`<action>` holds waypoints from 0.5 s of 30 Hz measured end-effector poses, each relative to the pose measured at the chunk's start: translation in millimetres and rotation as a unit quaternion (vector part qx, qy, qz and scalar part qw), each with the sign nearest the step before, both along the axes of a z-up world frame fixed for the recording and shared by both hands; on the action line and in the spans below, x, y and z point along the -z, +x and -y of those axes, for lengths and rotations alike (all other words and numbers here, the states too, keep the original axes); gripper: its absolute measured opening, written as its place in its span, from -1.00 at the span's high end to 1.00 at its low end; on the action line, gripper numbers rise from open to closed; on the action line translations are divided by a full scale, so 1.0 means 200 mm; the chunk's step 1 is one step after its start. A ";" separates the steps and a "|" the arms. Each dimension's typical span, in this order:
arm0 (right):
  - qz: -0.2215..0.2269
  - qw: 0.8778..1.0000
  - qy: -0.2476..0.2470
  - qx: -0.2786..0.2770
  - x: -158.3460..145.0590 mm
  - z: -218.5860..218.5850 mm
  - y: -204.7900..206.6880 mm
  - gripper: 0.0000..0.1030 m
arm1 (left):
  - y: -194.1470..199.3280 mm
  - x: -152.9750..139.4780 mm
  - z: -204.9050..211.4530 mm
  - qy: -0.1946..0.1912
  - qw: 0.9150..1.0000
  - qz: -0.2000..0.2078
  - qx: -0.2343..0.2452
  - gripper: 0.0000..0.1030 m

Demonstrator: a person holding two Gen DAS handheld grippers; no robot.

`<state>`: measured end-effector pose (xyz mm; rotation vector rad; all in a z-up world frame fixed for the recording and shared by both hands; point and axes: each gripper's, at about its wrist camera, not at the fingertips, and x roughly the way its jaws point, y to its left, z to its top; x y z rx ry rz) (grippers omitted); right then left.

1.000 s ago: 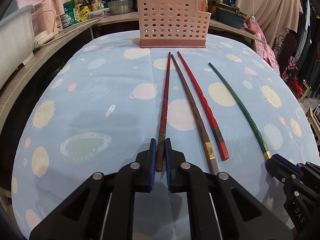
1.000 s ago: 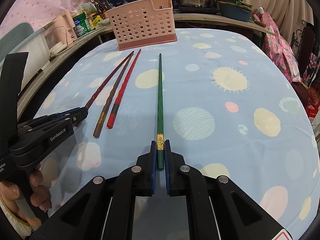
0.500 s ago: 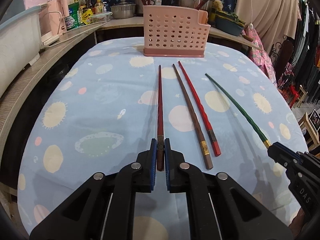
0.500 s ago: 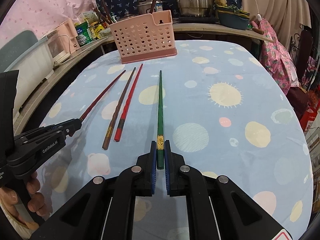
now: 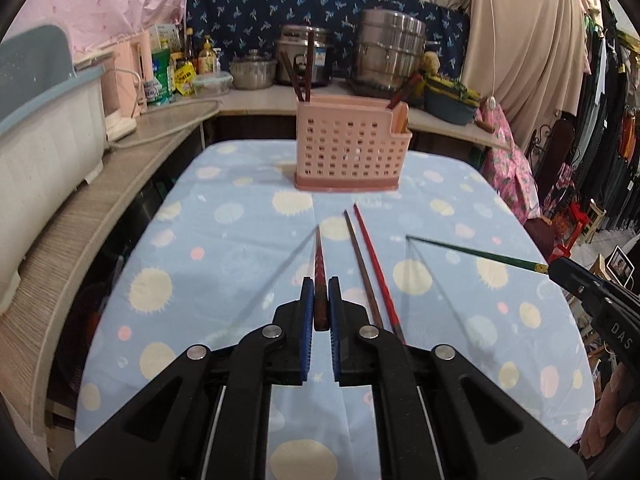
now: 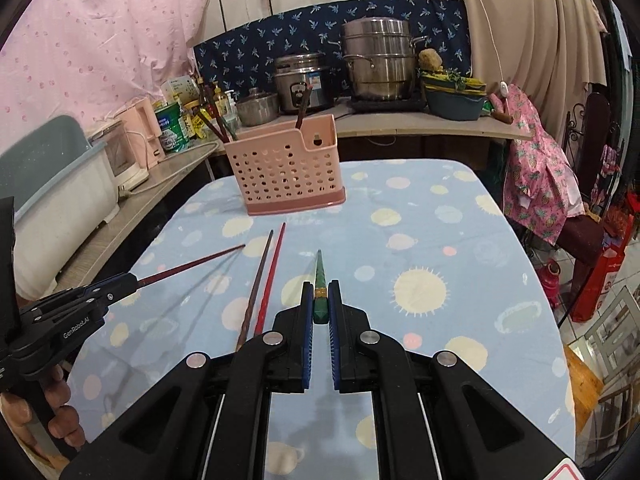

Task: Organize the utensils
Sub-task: 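Lift both chopsticks and carry them toward the pink holder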

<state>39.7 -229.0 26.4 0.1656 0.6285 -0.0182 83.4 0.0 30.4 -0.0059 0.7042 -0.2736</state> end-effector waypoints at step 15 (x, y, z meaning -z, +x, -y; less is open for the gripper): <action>0.067 0.998 -0.002 0.001 -0.31 0.03 0.08 0.87 | 0.11 -0.38 -0.06 -0.036 0.996 0.082 -0.009 0.86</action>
